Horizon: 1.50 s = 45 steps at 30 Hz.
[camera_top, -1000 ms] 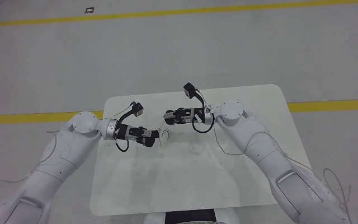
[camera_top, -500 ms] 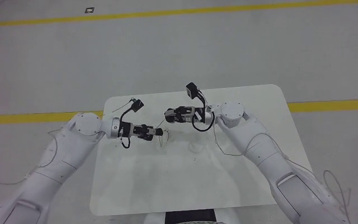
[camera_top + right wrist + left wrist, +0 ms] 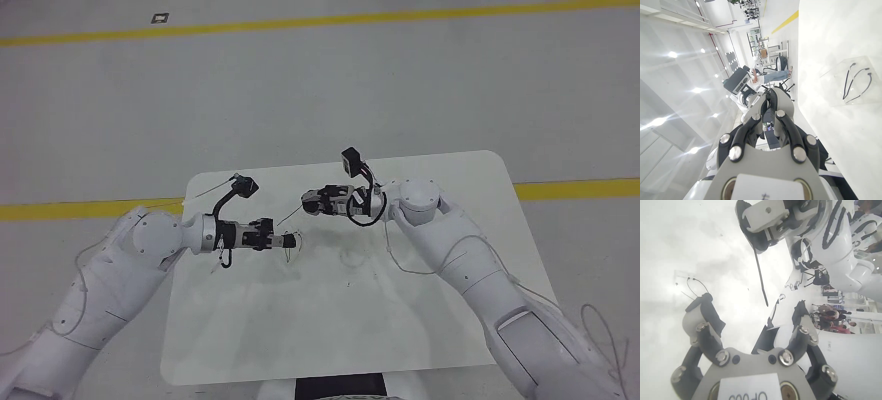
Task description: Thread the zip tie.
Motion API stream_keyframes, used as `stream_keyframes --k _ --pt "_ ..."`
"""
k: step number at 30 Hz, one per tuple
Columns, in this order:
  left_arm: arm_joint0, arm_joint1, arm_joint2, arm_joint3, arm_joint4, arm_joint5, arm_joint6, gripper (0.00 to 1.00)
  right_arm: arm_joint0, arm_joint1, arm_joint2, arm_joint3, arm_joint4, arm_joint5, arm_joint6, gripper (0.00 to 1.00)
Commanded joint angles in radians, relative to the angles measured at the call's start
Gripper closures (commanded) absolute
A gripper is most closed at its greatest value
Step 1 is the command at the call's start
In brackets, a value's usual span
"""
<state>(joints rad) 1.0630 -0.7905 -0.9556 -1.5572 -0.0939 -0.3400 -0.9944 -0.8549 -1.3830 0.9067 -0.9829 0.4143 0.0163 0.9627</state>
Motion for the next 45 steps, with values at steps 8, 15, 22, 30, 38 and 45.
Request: stream_keyframes --k 8,15,22,30,38,45 --pt "0.001 0.0 -0.001 0.003 0.016 0.008 0.017 0.0 -0.011 0.0 -0.001 -0.009 -0.004 0.007 -0.019 1.0" --pt "0.026 0.003 -0.007 -0.048 0.189 0.0 0.177 0.0 -0.007 0.004 -0.015 -0.021 -0.039 0.131 0.001 1.0" --pt "0.031 0.01 0.014 -0.127 0.249 0.0 0.218 0.0 0.012 -0.004 -0.032 0.003 -0.009 0.204 0.039 1.0" --pt "0.033 0.01 0.015 -0.128 0.254 0.0 0.229 0.0 0.012 -0.004 -0.032 0.003 -0.009 0.204 0.039 1.0" --pt "0.037 0.018 0.02 -0.149 0.373 0.0 0.266 0.0 0.026 -0.002 -0.047 0.011 -0.018 0.307 0.093 1.0" --pt "0.028 0.038 0.051 -0.186 0.42 0.0 0.279 0.0 0.089 -0.014 -0.082 0.096 0.011 0.324 0.162 1.0"
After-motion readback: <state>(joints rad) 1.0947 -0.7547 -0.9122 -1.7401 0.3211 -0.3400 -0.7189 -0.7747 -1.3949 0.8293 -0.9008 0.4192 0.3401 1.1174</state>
